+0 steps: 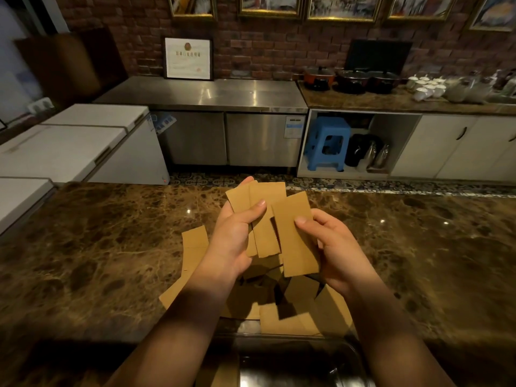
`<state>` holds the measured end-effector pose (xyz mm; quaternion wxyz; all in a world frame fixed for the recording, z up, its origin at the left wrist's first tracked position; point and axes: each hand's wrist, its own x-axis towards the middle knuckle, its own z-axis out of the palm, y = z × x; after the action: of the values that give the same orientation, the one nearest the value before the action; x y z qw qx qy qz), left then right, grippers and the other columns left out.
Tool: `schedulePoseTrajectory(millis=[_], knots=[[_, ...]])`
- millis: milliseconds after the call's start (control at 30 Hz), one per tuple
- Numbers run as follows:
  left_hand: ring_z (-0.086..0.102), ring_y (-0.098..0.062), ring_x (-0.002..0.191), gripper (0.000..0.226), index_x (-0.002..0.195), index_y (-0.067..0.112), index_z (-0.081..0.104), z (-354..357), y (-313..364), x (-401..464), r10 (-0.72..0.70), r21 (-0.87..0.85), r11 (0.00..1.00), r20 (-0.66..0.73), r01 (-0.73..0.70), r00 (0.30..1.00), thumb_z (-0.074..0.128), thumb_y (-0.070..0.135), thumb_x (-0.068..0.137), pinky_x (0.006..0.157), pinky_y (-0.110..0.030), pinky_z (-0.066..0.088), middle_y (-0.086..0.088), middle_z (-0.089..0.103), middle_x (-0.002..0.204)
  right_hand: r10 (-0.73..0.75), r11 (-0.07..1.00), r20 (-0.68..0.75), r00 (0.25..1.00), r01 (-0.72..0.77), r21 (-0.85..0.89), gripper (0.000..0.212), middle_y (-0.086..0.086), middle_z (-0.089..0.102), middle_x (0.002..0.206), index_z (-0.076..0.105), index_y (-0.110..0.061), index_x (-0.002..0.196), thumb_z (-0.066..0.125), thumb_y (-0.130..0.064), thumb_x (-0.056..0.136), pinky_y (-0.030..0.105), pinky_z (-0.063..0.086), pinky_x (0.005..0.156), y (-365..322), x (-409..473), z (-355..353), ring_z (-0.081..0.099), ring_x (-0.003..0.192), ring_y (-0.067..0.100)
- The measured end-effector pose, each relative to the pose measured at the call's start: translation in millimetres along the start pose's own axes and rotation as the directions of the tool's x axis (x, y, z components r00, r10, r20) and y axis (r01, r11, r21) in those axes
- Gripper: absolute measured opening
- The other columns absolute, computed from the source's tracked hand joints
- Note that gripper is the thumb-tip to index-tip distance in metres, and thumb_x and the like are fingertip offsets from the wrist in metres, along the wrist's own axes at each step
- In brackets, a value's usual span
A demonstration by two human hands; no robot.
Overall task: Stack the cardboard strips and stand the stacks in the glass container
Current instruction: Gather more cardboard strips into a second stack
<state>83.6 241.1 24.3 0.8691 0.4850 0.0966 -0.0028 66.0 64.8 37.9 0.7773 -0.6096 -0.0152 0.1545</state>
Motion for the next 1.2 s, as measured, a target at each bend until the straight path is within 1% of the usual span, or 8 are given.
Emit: schedulePoseTrajectory(millis=[100, 167, 300, 500, 667, 800, 1067, 1200], knots=[[0.072, -0.005, 0.082, 0.049, 0.123, 0.046, 0.060, -1.4, -1.3, 0.7, 0.063, 0.102, 0.993, -0.052, -0.058, 0.997, 0.069, 0.012, 0.090, 0.053, -0.024, 0.059, 0.010, 0.076, 0.095, -0.081, 0.992, -0.101, 0.992, 0.070, -0.110, 0.016, 0.005, 0.079, 0.100, 0.071, -0.017, 0.107, 0.065, -0.025, 0.095, 0.038, 0.062, 0.070, -1.9, 1.8, 4.3, 0.076, 0.092, 0.023], [0.070, 0.003, 0.083, 0.051, 0.126, 0.047, 0.055, -3.5, -3.8, 1.3, 0.123, 0.176, 0.978, -0.072, -0.108, 0.990, 0.069, 0.012, 0.091, 0.059, -0.020, 0.060, 0.015, 0.074, 0.097, -0.221, 0.949, -0.173, 0.960, 0.170, -0.266, 0.007, -0.002, 0.079, 0.092, 0.068, -0.022, 0.101, 0.063, -0.024, 0.097, 0.033, 0.062, 0.068, -2.6, 1.2, 8.0, 0.076, 0.085, 0.015], [0.073, -0.006, 0.092, 0.052, 0.136, 0.050, 0.047, 2.2, -6.9, -6.3, 0.130, 0.196, 0.973, -0.025, -0.122, 0.991, 0.067, 0.046, 0.089, 0.077, -0.033, 0.061, 0.005, 0.070, 0.113, -0.413, 0.758, -0.051, 0.909, 0.312, -0.573, 0.011, -0.018, 0.074, 0.088, 0.062, -0.037, 0.092, 0.062, -0.027, 0.097, 0.024, 0.060, 0.063, 0.8, -4.3, 21.5, 0.072, 0.077, 0.004], [0.074, -0.026, 0.099, 0.036, 0.128, 0.043, 0.062, 3.5, 0.5, -7.5, -0.119, -0.116, 0.984, 0.145, 0.136, 0.982, 0.046, 0.055, 0.098, 0.072, -0.042, 0.061, -0.008, 0.075, 0.115, -0.205, 0.947, -0.047, 0.978, 0.186, -0.261, 0.008, -0.002, 0.077, 0.093, 0.064, -0.025, 0.104, 0.058, -0.023, 0.100, 0.026, 0.062, 0.068, -1.0, -3.8, 23.5, 0.075, 0.084, 0.012], [0.070, -0.036, 0.107, 0.049, 0.125, 0.040, 0.064, -1.1, 2.7, -5.0, -0.218, -0.181, 0.949, 0.215, 0.258, 0.952, 0.041, 0.069, 0.093, 0.083, -0.053, 0.060, -0.018, 0.072, 0.120, -0.084, 0.996, -0.195, 0.977, 0.074, -0.057, 0.018, 0.012, 0.077, 0.104, 0.065, -0.020, 0.115, 0.053, -0.026, 0.103, 0.051, 0.061, 0.081, -7.6, 1.6, 10.0, 0.075, 0.094, 0.031], [0.073, -0.032, 0.101, 0.030, 0.123, 0.040, 0.067, -2.0, -1.1, -1.6, -0.201, -0.155, 0.959, 0.224, 0.239, 0.954, 0.048, 0.037, 0.099, 0.073, -0.047, 0.062, -0.014, 0.075, 0.114, 0.011, 0.998, -0.185, 0.983, -0.001, 0.056, 0.024, 0.012, 0.079, 0.097, 0.071, -0.021, 0.106, 0.048, -0.019, 0.102, 0.042, 0.063, 0.066, -9.5, 2.8, 8.3, 0.077, 0.087, 0.028], [0.075, -0.028, 0.095, 0.030, 0.126, 0.044, 0.063, -5.0, -2.5, 2.0, -0.196, -0.104, 0.970, 0.209, 0.221, 0.958, 0.044, 0.043, 0.102, 0.072, -0.044, 0.060, -0.011, 0.075, 0.116, -0.045, 0.998, -0.191, 0.981, 0.052, 0.034, 0.019, -0.004, 0.080, 0.090, 0.064, -0.020, 0.114, 0.055, -0.011, 0.100, 0.028, 0.061, 0.059, -8.4, 2.4, 6.3, 0.077, 0.081, 0.012], [0.072, -0.033, 0.098, 0.029, 0.127, 0.043, 0.062, -6.5, -3.6, 3.4, -0.224, -0.097, 0.965, 0.168, 0.243, 0.960, 0.046, 0.042, 0.102, 0.074, -0.046, 0.060, -0.013, 0.077, 0.107, -0.267, 0.964, -0.211, 0.940, 0.258, -0.070, 0.023, 0.001, 0.078, 0.092, 0.070, -0.023, 0.098, 0.064, -0.001, 0.092, 0.026, 0.060, 0.064, -12.2, -1.6, 6.3, 0.074, 0.073, 0.007]])
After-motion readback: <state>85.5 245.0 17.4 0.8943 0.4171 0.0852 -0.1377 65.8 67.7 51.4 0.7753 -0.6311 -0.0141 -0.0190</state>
